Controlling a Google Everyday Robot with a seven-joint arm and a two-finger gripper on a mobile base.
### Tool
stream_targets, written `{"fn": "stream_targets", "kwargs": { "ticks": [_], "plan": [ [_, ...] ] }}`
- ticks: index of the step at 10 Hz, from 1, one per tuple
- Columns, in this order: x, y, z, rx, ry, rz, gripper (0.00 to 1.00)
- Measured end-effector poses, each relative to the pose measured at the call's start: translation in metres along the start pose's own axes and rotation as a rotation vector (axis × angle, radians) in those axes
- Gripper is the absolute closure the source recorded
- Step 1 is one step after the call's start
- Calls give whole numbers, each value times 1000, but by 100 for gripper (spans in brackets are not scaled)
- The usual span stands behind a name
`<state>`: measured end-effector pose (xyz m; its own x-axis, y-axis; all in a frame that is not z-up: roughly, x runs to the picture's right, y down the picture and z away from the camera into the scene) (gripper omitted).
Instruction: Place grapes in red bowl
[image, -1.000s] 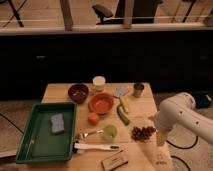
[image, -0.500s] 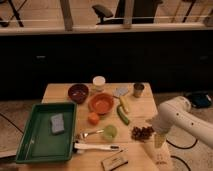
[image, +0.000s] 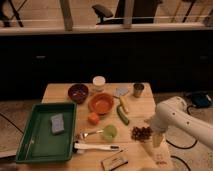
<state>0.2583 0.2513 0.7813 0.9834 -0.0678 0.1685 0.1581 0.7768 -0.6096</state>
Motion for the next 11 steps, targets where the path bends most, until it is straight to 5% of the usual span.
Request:
{"fn": "stream_targets", "kwargs": {
  "ticks": [11],
  "plan": [
    [0,-5,20,-27,-30,-8,20]
  ]
}}
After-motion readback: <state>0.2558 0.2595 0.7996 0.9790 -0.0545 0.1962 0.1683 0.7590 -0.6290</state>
